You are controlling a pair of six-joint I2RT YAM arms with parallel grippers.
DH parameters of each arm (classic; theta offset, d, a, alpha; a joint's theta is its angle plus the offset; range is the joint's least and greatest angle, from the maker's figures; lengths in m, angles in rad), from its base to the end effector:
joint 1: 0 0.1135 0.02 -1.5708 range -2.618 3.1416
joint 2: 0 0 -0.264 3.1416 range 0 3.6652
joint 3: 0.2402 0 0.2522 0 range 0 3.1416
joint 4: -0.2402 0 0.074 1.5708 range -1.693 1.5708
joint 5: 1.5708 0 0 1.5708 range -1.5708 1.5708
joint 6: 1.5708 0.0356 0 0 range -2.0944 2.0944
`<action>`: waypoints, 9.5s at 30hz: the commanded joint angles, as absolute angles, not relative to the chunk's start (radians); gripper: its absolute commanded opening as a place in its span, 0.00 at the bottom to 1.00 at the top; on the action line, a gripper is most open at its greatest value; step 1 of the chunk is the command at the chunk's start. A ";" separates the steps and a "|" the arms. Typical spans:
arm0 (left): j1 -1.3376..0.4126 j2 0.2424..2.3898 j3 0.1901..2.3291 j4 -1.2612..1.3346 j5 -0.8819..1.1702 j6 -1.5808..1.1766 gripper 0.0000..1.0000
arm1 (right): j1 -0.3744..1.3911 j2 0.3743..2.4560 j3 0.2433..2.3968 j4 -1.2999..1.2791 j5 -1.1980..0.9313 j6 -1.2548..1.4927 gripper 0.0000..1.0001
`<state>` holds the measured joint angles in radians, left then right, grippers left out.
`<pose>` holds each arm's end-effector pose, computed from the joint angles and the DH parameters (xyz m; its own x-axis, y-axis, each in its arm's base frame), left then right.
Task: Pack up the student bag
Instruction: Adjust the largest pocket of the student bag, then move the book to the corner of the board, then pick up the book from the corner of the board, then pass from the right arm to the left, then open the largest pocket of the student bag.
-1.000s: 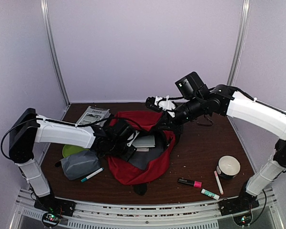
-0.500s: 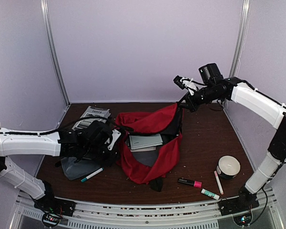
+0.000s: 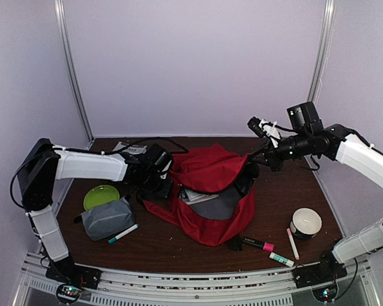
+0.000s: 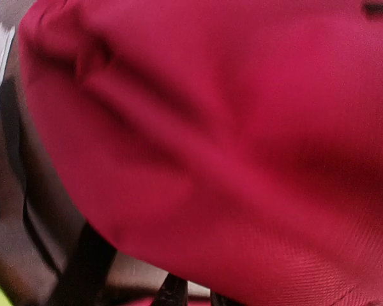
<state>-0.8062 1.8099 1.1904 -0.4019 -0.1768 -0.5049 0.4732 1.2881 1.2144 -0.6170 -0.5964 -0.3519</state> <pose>0.2632 -0.2654 0.1836 -0.8296 0.1770 -0.5296 0.2806 0.9521 -0.1213 0.2355 0.1430 0.3429 -0.2695 -0.4584 -0.8469 -0.9112 0.4060 0.0702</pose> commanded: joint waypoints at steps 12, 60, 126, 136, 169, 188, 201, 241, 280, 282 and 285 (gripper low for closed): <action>-0.703 2.134 1.701 -0.376 0.039 -0.349 0.17 | 0.592 1.260 1.115 -0.613 -0.620 -0.452 0.00; 0.102 2.239 1.889 -0.716 0.309 -0.283 0.95 | 0.828 2.463 2.230 -0.325 -0.570 0.563 0.78; -0.170 2.031 1.595 -0.719 0.430 -0.275 0.76 | 0.790 2.763 2.434 -0.175 -0.529 1.039 0.41; -0.173 1.982 1.564 -0.708 0.339 -0.285 0.77 | 0.792 2.721 2.376 -0.274 -0.518 1.101 0.48; -0.157 1.989 1.577 -0.720 0.270 -0.338 0.81 | 0.807 2.693 2.290 0.063 -0.656 1.139 0.00; -0.135 1.417 1.292 -0.626 0.248 -0.467 0.96 | 0.749 2.422 2.191 0.188 -0.785 0.926 0.00; -0.224 1.296 1.043 -0.148 0.573 -0.670 0.96 | 0.584 2.099 1.747 0.283 -0.956 0.903 0.00; -0.326 1.664 1.077 0.419 0.841 -1.023 0.38 | 0.549 2.108 1.695 0.286 -1.040 0.926 0.00; -0.325 1.014 1.019 -0.625 0.771 -0.541 0.21 | 0.890 1.287 1.226 -0.950 -0.215 -0.842 0.67; -0.327 0.971 1.000 -0.667 0.775 -0.526 0.21 | 0.937 1.293 1.189 -0.928 -0.160 -0.839 0.67; -0.325 0.918 0.970 -0.721 0.776 -0.500 0.21 | 0.992 1.325 1.147 -0.888 -0.082 -0.834 0.67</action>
<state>-0.3218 0.9722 1.0069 -0.6453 0.7753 -0.5575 0.9360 1.3003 1.1923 -0.9260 -0.2832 -0.7803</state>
